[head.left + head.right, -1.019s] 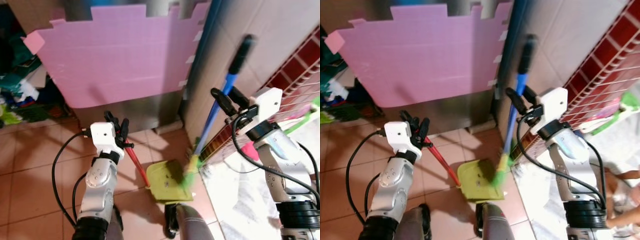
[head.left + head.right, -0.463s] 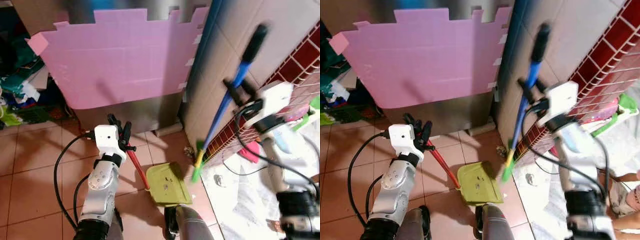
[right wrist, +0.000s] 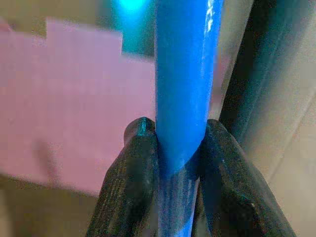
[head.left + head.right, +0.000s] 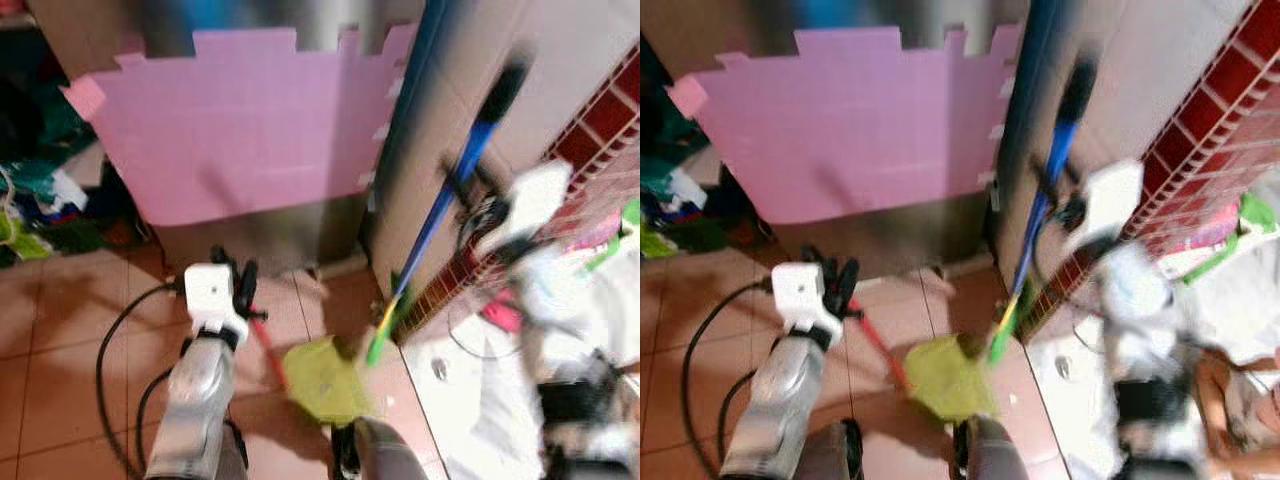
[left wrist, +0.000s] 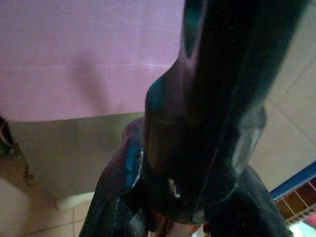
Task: Sweep floor
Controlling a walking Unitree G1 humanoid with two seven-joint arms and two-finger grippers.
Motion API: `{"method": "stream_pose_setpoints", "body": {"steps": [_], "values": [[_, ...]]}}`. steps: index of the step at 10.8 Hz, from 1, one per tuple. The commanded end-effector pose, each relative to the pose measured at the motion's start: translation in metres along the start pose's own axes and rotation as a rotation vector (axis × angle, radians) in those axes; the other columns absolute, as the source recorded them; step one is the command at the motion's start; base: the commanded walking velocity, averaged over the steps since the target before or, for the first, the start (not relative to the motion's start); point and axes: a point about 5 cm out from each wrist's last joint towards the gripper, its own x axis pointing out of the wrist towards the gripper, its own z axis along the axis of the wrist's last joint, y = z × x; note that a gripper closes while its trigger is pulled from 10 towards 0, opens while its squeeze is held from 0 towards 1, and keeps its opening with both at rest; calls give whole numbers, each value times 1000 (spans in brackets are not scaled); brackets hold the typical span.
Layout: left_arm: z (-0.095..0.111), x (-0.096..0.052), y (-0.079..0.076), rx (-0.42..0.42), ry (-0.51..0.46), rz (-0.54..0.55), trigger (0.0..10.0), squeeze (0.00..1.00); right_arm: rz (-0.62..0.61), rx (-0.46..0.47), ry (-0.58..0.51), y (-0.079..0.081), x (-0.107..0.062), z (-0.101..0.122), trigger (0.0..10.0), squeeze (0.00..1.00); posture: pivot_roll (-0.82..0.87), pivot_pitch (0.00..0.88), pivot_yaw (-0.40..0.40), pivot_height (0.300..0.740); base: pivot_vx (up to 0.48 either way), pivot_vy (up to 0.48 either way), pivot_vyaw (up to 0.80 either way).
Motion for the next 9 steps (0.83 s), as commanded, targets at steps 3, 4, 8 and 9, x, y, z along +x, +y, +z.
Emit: {"method": "stream_pose_setpoints", "body": {"steps": [3,4,8,9], "values": [[1,-15,3,46,-14,27,10000,0,-58,143,119,18,-8,-25,10000,0,-87,6,-20,740,0,0,0],[0,-18,5,48,-8,37,10000,0,-84,163,149,18,-9,-29,10000,0,-82,0,-21,740,0,0,0],[-3,-12,13,52,-3,106,10000,0,-126,323,305,35,-19,-52,10000,0,-93,0,-11,740,0,0,0],[-1,-6,10,69,-16,79,10000,0,-149,343,326,39,-21,-55,10000,0,-100,0,-5,740,0,0,0]]}}
